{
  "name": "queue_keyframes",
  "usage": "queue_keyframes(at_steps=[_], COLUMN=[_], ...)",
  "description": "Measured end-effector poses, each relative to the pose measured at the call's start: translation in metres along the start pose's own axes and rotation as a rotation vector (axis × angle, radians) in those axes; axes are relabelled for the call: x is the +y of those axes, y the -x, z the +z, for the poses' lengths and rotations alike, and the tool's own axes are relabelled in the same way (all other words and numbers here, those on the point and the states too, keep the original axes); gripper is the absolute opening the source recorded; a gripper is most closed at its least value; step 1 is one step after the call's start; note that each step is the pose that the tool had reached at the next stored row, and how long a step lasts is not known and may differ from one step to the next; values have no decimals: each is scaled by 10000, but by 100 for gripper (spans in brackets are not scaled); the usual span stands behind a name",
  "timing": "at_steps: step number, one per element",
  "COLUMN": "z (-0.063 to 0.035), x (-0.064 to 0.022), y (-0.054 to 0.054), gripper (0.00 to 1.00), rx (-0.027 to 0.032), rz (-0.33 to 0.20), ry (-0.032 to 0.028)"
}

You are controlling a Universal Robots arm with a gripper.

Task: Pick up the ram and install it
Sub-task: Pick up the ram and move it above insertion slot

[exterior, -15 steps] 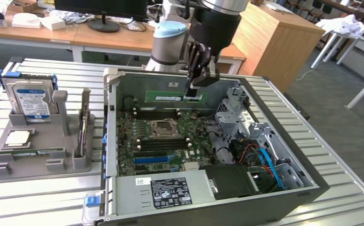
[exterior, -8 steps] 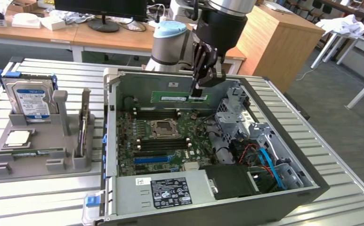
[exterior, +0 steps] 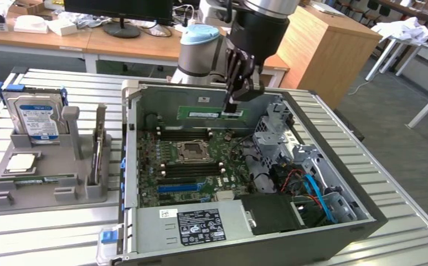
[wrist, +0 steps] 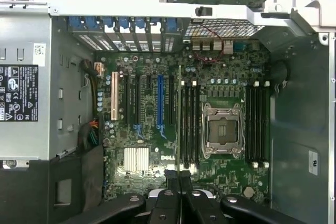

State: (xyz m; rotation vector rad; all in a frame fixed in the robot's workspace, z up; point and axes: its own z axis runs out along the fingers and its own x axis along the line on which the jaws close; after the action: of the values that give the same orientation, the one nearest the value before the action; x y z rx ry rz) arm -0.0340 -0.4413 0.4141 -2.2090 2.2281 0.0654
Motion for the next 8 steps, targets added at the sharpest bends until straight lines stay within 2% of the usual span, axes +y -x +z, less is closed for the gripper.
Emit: queue_keyframes(at_steps=[8], z=[8], x=[1], y=[99], gripper=[12], rx=[-1], rz=[0], ry=[0])
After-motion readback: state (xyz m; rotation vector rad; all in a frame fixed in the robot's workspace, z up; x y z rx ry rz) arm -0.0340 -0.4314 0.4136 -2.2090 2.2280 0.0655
